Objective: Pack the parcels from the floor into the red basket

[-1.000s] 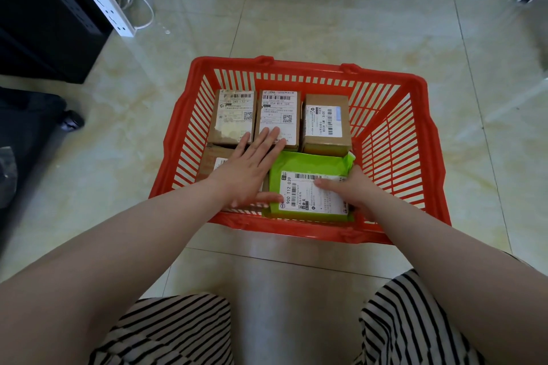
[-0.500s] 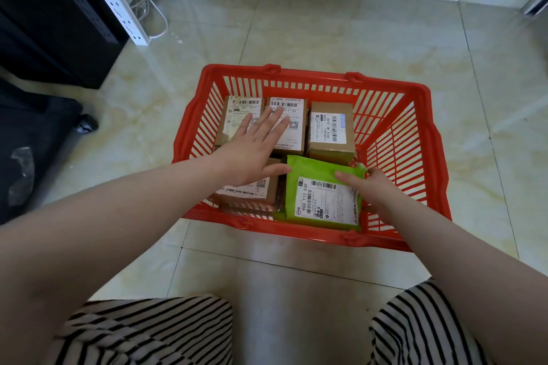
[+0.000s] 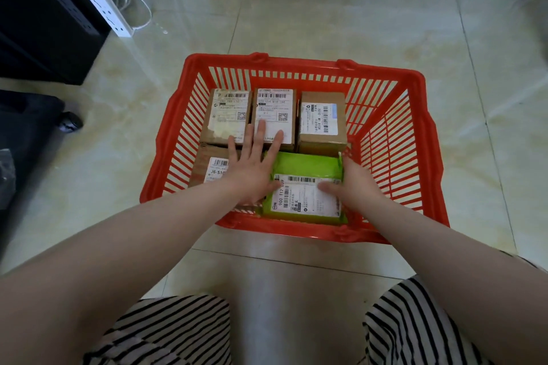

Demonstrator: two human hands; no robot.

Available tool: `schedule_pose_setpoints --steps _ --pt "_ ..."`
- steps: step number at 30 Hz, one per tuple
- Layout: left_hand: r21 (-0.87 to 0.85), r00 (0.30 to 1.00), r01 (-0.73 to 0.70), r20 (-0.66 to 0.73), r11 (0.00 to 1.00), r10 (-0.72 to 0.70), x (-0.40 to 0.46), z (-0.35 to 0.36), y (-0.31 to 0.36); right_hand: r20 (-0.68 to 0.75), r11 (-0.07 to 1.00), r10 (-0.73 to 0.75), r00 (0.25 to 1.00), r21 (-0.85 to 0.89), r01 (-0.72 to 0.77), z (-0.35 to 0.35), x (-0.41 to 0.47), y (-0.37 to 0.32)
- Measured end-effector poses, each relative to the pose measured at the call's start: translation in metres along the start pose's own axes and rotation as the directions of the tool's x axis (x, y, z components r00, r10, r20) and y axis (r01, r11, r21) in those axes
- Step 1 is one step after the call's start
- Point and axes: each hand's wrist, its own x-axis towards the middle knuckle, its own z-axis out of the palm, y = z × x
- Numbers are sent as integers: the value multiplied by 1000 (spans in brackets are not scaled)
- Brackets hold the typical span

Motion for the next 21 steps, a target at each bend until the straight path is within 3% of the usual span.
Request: schedule_pose_setpoints --steps 5,12,21 --pt "12 1000 -3 13 1000 3 2 2 0 108 992 128 986 -4 -128 7 9 -4" --pt "11 1000 -5 20 1000 5 0 -1 1 162 992 99 982 65 -110 9 12 -1" --pt "50 994 -73 -80 996 77 -6 -5 -8 183 928 139 973 319 -193 2 11 6"
